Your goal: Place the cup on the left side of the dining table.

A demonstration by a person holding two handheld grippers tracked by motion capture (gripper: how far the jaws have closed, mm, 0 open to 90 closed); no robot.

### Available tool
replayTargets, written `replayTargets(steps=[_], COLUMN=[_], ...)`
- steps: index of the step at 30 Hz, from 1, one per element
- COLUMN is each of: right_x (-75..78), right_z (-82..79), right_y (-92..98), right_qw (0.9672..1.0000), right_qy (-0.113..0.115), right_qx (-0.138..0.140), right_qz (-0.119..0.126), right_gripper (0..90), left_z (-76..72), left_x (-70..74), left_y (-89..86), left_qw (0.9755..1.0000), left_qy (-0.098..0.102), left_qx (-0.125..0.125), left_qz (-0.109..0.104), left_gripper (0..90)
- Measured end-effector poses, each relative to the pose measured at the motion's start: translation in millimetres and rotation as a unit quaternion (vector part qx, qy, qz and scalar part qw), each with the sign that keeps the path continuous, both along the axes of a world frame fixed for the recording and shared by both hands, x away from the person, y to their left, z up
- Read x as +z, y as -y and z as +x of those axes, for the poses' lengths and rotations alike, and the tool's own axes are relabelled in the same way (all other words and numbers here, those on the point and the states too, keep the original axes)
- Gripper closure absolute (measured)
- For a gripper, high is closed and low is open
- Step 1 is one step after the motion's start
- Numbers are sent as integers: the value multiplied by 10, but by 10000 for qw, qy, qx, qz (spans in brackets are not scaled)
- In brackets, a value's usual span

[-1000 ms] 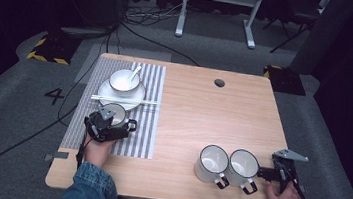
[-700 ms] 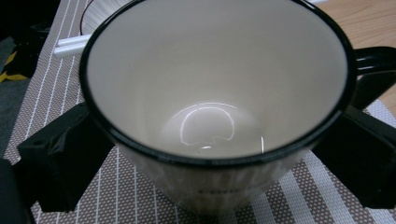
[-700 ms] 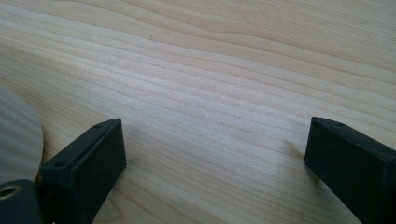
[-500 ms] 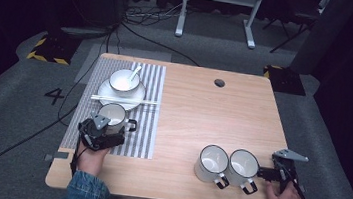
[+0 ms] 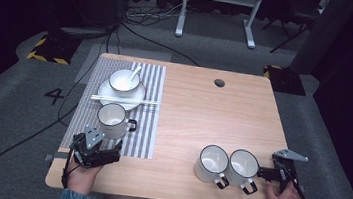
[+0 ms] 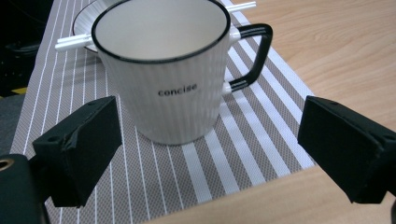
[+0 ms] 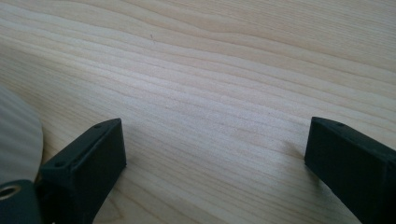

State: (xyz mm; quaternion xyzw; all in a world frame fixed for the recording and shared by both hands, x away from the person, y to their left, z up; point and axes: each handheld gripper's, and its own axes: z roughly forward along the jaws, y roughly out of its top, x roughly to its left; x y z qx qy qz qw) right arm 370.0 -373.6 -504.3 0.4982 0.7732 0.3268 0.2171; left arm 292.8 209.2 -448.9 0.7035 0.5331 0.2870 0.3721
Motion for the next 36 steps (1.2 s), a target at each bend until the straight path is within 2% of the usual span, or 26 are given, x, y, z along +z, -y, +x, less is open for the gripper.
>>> replayTargets(steps=[13, 20, 28, 33, 35, 36], right_x=[-1, 1, 1, 1, 1, 1], right_z=[5, 9, 10, 10, 10, 10], right_y=[-2, -5, -5, -3, -5, -3], right_qw=[10000, 10000, 10000, 10000, 10000, 10000], right_qy=[11, 0, 0, 2, 3, -1], right_qx=[-5, 14, 14, 20, 16, 19], right_qz=[-30, -27, -24, -34, -29, -34], right_gripper=[51, 48, 48, 48, 48, 48], left_z=[-392, -548, -606, -557, -543, -541], left_x=[-28, -61, -161, -263, -291, -304], left_y=[-124, -197, -239, -245, -252, -247], left_qw=[10000, 9997, 9983, 9955, 9943, 9944], left_qy=[-48, -221, -565, -920, -1014, -1023], left_qx=[13, 34, -4, -82, -115, -83], left_qz=[66, 93, 171, 228, 308, 266], left_gripper=[76, 76, 76, 76, 77, 78])
